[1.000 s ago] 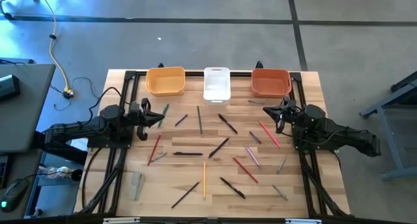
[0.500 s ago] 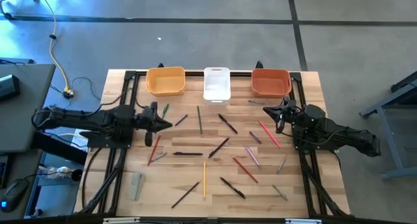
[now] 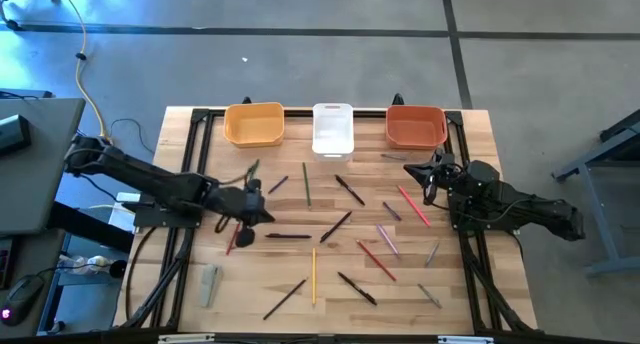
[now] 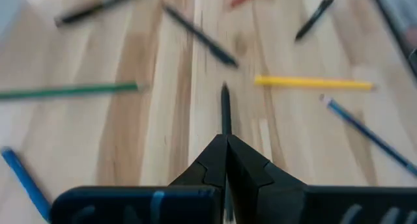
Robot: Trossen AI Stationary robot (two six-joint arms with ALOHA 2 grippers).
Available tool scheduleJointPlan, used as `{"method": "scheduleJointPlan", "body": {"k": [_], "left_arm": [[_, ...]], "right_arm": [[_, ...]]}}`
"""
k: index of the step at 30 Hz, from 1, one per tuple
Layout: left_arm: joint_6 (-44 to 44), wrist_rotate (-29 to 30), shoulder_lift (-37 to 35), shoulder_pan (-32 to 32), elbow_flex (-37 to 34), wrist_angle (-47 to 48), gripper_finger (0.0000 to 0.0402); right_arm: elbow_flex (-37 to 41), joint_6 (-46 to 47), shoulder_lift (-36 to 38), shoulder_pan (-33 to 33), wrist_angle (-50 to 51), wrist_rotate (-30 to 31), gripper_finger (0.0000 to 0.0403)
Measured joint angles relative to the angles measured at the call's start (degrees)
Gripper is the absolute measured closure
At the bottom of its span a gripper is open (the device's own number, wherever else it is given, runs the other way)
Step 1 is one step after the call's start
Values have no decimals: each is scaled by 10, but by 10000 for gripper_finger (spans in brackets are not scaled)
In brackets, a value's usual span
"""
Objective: Sort crayons/erasers/pens/pencils in bins
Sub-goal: Put the black pen into the white bin
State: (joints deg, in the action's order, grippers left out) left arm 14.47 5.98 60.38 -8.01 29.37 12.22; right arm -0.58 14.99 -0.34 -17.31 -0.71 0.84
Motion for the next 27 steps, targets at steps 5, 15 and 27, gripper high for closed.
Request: {"method": "scheduleJointPlan", "body": {"k": [5, 15, 27], "left_arm": [[30, 10, 74, -27, 51, 41, 394], [23, 41, 207, -56, 149, 106, 337], [3, 41, 344, -37, 199, 105, 280]], "right_arm": [[0, 0, 0, 0, 0, 0, 402], [0, 0, 0, 0, 0, 0, 402], [0, 0, 0, 0, 0, 0, 402]]}}
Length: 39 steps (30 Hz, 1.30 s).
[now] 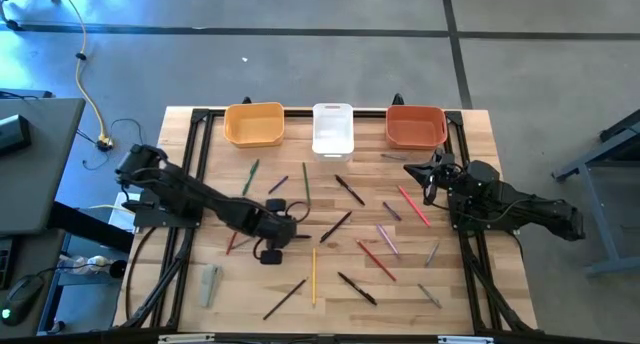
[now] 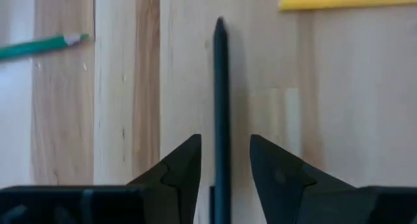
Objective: Sort crayons/erasers/pens/pencils in bins
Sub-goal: Put the black pen into the white bin
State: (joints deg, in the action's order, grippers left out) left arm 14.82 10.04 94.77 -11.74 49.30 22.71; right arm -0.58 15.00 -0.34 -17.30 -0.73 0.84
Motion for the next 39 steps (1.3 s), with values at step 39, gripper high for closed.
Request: {"method": "scheduleJointPlan", "body": {"k": [39], "left_arm": [[-46, -50, -43, 63, -3, 38, 382]], "right_arm": [[0, 0, 0, 0, 0, 0, 402]]}}
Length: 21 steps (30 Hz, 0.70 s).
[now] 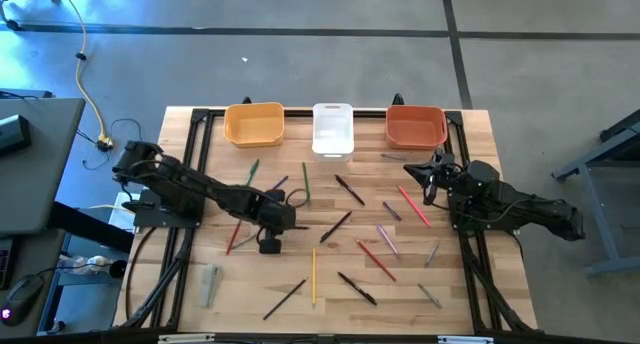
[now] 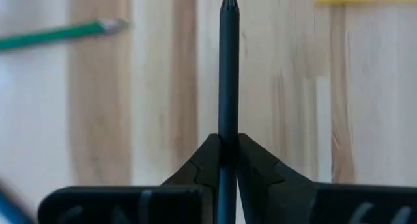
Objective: Sort crayons/erasers/pens/pencils in bins
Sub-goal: Put the black pen into the white bin
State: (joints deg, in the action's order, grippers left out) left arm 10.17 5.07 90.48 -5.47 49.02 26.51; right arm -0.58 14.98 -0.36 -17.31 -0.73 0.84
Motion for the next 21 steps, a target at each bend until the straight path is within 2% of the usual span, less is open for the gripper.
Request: {"method": "scheduleJointPlan", "body": {"k": [13, 21], "left_arm": [[-3, 32, -159, 97, 1, 16, 382], [-24, 30, -200, 159, 1, -17, 382]], "right_arm": [[0, 0, 0, 0, 0, 0, 402], [0, 0, 0, 0, 0, 0, 402]]}}
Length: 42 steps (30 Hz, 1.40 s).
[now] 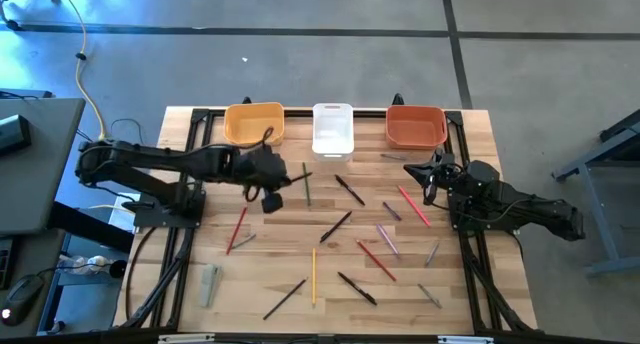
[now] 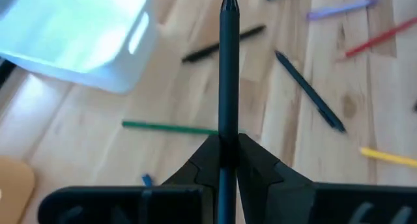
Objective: Sort crayons/erasers/pens/pencils in bins
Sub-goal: Put the black pen into the white bin
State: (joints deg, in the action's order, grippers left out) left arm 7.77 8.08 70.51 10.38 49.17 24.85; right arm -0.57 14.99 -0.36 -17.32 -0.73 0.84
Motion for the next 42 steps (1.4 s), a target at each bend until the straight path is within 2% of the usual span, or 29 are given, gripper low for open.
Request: {"method": "scheduleJointPlan", "body": {"k": [8, 15, 20, 28, 38, 42], "left_arm": [[-15, -70, 9, 39, 0, -73, 382], [-54, -85, 11, 70, -11, -137, 382], [-56, -118, 50, 114, -10, -249, 382], [-68, -120, 203, 186, 68, -342, 382], [-75, -139, 371, 276, 210, -274, 382], [-62, -195, 426, 295, 245, -261, 382]], "right_arm": [[0, 0, 0, 0, 0, 0, 402], [0, 0, 0, 0, 0, 0, 402], [0, 0, 0, 0, 0, 0, 402], [0, 0, 0, 0, 0, 0, 402], [0, 0, 0, 0, 0, 0, 402], [0, 0, 0, 0, 0, 0, 402]]}}
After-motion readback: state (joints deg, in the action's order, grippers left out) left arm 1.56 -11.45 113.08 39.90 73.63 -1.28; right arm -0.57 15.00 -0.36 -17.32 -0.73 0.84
